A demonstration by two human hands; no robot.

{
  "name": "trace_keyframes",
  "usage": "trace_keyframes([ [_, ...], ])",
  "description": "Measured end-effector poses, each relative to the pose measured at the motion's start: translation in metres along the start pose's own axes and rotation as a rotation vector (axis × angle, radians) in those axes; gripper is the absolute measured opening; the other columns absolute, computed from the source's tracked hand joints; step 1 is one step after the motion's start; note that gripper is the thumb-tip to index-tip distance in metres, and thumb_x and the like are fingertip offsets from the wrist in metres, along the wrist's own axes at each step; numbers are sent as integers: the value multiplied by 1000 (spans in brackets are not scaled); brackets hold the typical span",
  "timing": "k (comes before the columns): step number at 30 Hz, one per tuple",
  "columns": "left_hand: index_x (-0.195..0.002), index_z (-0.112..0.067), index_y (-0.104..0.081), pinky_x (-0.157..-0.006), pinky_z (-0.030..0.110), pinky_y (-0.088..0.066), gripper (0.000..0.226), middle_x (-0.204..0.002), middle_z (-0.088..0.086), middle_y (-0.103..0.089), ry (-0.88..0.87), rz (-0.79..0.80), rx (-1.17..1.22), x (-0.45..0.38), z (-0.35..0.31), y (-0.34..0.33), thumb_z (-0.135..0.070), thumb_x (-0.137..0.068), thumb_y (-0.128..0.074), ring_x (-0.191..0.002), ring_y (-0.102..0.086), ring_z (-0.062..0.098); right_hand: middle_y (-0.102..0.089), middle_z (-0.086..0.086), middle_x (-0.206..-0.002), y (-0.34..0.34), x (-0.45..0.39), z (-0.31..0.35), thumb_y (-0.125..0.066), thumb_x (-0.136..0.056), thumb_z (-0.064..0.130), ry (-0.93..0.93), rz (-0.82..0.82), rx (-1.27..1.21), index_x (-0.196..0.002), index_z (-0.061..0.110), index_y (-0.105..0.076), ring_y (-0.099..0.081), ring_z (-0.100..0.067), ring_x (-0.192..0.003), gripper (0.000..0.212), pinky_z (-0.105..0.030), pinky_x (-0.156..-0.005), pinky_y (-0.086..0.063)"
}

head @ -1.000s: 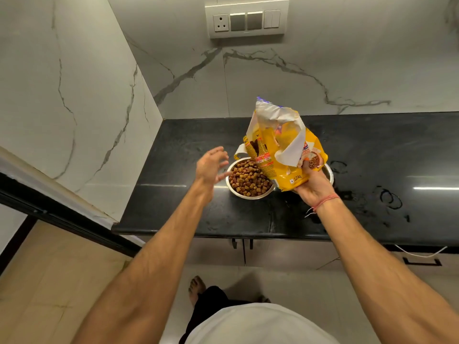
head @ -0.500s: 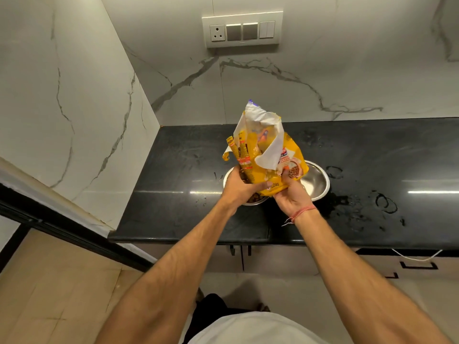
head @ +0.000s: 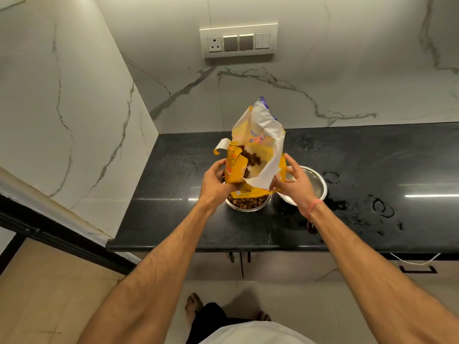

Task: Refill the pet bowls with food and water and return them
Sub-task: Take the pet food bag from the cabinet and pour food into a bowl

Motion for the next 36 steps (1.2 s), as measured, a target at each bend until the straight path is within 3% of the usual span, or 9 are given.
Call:
trace_keyframes([
  [3, -153, -26, -55, -99, 44, -65, 94, -115, -14, -83, -43, 26, -25, 1, -7, 0, -1, -74, -99, -113, -77, 6, -69, 9, -138, -3, -3, 13, -98, -70, 34, 100, 36, 192, -148, 46, -54, -66, -20, -129, 90, -51, -98, -63],
  [8, -154, -27, -58, -102, 45, -64, 93, -128, -10, -80, -77, 53, -50, -4, -13, 3, -1, -74, -99, -125, -73, 14, -75, 12, -126, -3, 2, 32, -83, -94, 27, 175, 30, 250, -139, 35, -62, -72, -13, -117, 51, -43, -98, -63],
  [11, -147, -24, -65, -104, 46, -63, 82, -133, -5, -79, -48, 97, -12, -9, -15, 9, 1, -76, -97, -126, -74, 18, -76, 12, -121, 0, 3, 37, -76, -99, 35, 155, 18, 279, -136, 31, -64, -74, -7, -109, 39, -42, -99, -63],
  [15, -147, -14, -65, -103, 45, -64, 64, -133, 3, -79, -24, 135, 58, -12, -19, 14, -10, -88, -90, -121, -77, 22, -76, 11, -121, -6, 5, 44, -71, -101, 45, 138, -4, 298, -137, 27, -62, -74, -6, -107, 41, -37, -95, -63],
  [20, -146, -9, -66, -95, 37, -67, 47, -130, 6, -80, -10, 44, 138, -12, -19, 27, -20, -101, -78, -117, -79, 25, -75, 9, -122, -26, 0, 56, -74, -99, 47, 138, -2, 267, -141, 27, -56, -76, -8, -104, 49, -34, -89, -66],
  [25, -141, -10, -69, -96, 42, -66, 41, -129, 8, -80, -6, -42, 210, -12, -18, 50, -20, -102, -76, -113, -80, 25, -73, 11, -119, -51, -7, 75, -73, -98, 50, 164, 21, 313, -145, 31, -52, -75, -6, -99, 55, -25, -80, -63],
  [28, -139, -12, -71, -98, 43, -65, 38, -128, 7, -80, -10, -91, 208, -11, -18, 70, -22, -102, -76, -114, -79, 26, -73, 8, -121, -72, -10, 80, -73, -97, 52, 172, 62, 345, -146, 33, -49, -75, -7, -101, 57, -27, -80, -64],
  [32, -121, -21, -78, -96, 43, -66, 17, -116, 7, -83, 17, -175, 213, -7, -10, 102, -23, -105, -74, -107, -81, 26, -71, 11, -119, -111, -8, 82, -71, -98, 53, 193, 114, 387, -144, 30, -51, -70, 2, -98, 55, -14, -71, -56],
  [36, -114, -15, -83, -98, 52, -65, 16, -110, 9, -83, 86, -245, 167, 1, 17, 139, -21, -101, -76, -108, -79, 31, -68, 11, -116, -154, -2, 63, -78, -94, 50, 139, 199, 396, -135, 25, -52, -68, 0, -102, 54, -14, -69, -55],
])
Point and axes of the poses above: each hand's wrist, its own x-axis away from the middle knuckle, its own y-axis out of the back of the hand, z = x × y, the point moved 9 cm from there along -x, towards the middle knuckle
